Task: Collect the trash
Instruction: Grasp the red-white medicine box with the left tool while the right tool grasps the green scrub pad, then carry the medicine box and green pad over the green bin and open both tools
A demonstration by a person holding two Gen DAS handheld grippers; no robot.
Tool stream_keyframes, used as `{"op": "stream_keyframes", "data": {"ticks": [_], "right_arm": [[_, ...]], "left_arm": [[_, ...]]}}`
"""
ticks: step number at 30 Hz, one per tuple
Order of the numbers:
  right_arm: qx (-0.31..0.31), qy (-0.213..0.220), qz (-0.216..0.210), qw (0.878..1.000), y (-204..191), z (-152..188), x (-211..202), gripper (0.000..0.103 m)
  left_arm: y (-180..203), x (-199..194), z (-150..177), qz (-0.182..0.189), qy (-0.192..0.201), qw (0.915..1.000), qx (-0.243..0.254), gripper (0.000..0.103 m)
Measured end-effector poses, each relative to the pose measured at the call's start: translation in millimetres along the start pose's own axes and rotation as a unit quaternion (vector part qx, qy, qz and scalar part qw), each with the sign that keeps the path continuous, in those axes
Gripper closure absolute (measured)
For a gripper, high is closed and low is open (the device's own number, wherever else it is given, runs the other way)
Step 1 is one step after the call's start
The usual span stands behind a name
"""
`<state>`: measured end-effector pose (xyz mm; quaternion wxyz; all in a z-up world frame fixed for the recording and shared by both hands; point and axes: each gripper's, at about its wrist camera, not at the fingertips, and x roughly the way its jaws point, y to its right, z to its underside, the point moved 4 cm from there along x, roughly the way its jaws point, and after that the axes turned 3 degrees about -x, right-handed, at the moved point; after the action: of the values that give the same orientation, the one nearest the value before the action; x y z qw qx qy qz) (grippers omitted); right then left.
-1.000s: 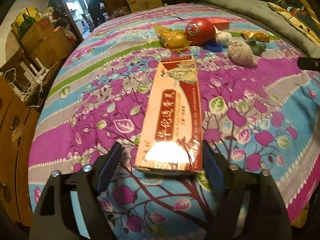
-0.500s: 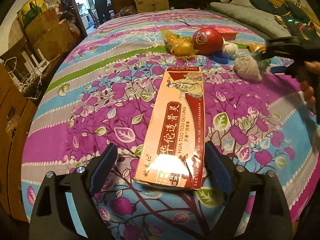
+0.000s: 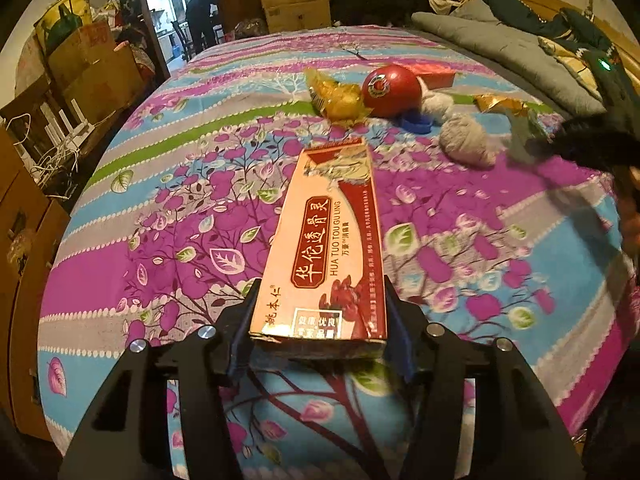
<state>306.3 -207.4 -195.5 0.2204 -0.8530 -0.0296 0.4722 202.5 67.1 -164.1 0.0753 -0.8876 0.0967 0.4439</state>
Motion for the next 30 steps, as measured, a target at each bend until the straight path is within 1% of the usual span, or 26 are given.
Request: {"op": "stream_keyframes", "data": {"ticks": [5, 8, 10, 14, 18, 22, 26, 30], "right_arm": [[-0.044, -0.007, -0.015, 0.999, -17, 41, -45, 0.096], [-0.059, -0.013, -0.024, 0.998, -24, 65, -68, 0.096], [-0.062, -0.017, -0.031, 0.997, -29, 76, -78, 0.096], [-0.081, -0.009, -0.035, 0.996, -36, 93, -107, 0.096], [-0.084, 0.004, -0.04, 0.996, -39, 99, -136, 0.096], [-0.093, 0.028, -0.027, 0.995, -34, 95, -165, 0.096], [-0.083, 0.063, -0.011, 0.995, -14, 92, -210, 0.096], [-0.063, 0.099, 0.016, 0.993, 18, 91, -256, 0.096]], "left_arm": [[9, -18, -4, -0.001, 0.006, 0.9999, -0.014, 0.05], [16, -25, -6, -0.019, 0.005, 0.9998, -0.01, 0.05], [20, -30, -6, -0.028, 0.003, 0.9995, -0.013, 0.05], [26, -42, -10, -0.041, 0.006, 0.9988, -0.027, 0.05], [35, -53, -18, -0.042, 0.011, 0.9986, -0.032, 0.05], [51, -64, -34, -0.039, 0.02, 0.9989, -0.019, 0.05], [80, -81, -58, -0.026, 0.045, 0.9986, 0.006, 0.05], [122, -97, -84, 0.001, 0.072, 0.9967, 0.037, 0.05]]}}
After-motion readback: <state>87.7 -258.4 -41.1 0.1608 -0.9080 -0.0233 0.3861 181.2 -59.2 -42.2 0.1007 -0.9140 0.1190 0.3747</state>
